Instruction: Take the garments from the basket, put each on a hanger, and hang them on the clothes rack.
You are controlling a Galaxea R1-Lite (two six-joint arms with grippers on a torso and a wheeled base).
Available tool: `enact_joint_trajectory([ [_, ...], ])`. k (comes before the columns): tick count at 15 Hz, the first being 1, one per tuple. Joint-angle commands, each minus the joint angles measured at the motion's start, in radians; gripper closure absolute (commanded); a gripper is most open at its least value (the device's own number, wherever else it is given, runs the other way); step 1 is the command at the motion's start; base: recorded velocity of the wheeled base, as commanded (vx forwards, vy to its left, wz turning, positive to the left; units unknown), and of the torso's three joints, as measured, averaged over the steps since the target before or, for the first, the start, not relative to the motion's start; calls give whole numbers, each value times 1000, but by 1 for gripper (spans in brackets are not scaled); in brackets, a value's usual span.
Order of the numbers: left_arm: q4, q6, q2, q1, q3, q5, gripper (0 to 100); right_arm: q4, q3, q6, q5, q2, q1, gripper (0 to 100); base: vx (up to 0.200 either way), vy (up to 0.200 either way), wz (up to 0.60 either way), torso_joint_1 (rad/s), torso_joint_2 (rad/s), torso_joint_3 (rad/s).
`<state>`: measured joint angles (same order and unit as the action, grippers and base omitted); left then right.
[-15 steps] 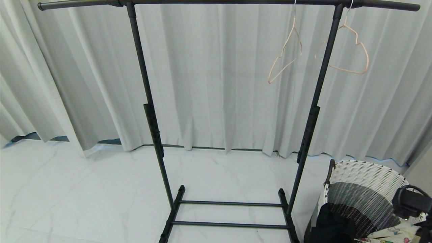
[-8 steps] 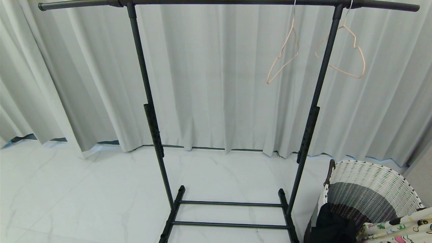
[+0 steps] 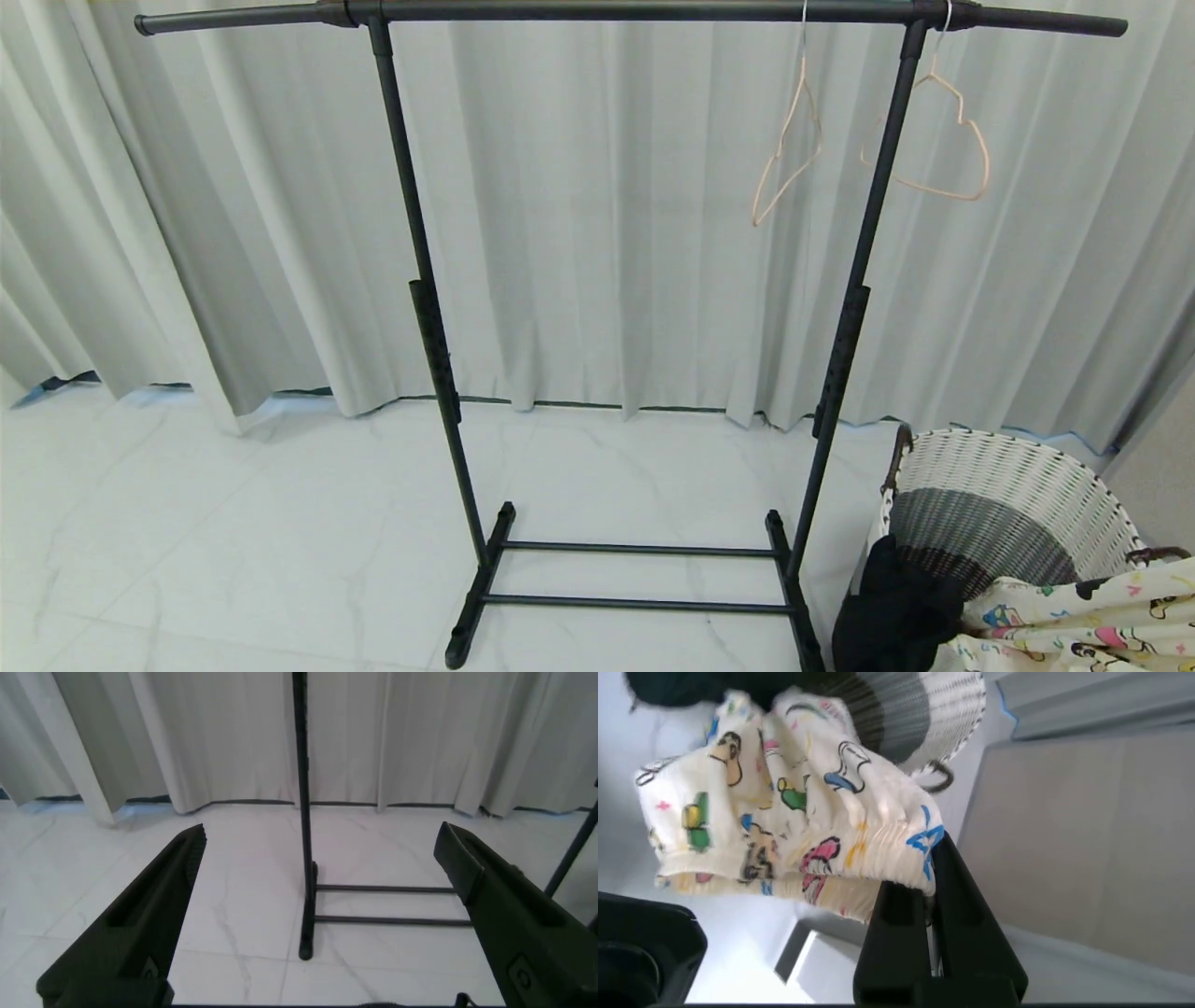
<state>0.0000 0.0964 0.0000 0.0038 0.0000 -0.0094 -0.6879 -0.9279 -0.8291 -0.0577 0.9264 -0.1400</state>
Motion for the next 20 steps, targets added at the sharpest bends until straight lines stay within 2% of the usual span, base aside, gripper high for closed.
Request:
enact_joint_trajectory([
  [1,0,0,2,1,0,0,0,1,1,-1,-1,8,2,100,-200,0,0,2,2,7],
  [5,0,3,0,1,0,0,0,1,1,-1,1,14,19,100,-150,0,0,2,-1,1],
  [8,0,-12,2,1,0,2,0,1,6,7,7,28,100,100,0,0,0,0,0,0],
  [9,0,16,2,-1,0,0,0,2,4,30,7,38,157,100,0,0,0,0,0,0],
  [14,0,14,2,-2,0,-1,0,59,-5,223,1,146,508,100,0,0,0,0,0,0],
  [18,-8,9,2,-4,0,-1,0,117,-63,476,4,250,786,100,0,0,0,0,0,0],
  [19,-31,-15,37,-13,-60,-21,0,136,-78,513,2,284,824,100,0,0,0,0,0,0],
  [20,-46,-86,147,-50,-141,-26,0,146,-86,519,2,310,839,100,0,0,0,0,0,0],
])
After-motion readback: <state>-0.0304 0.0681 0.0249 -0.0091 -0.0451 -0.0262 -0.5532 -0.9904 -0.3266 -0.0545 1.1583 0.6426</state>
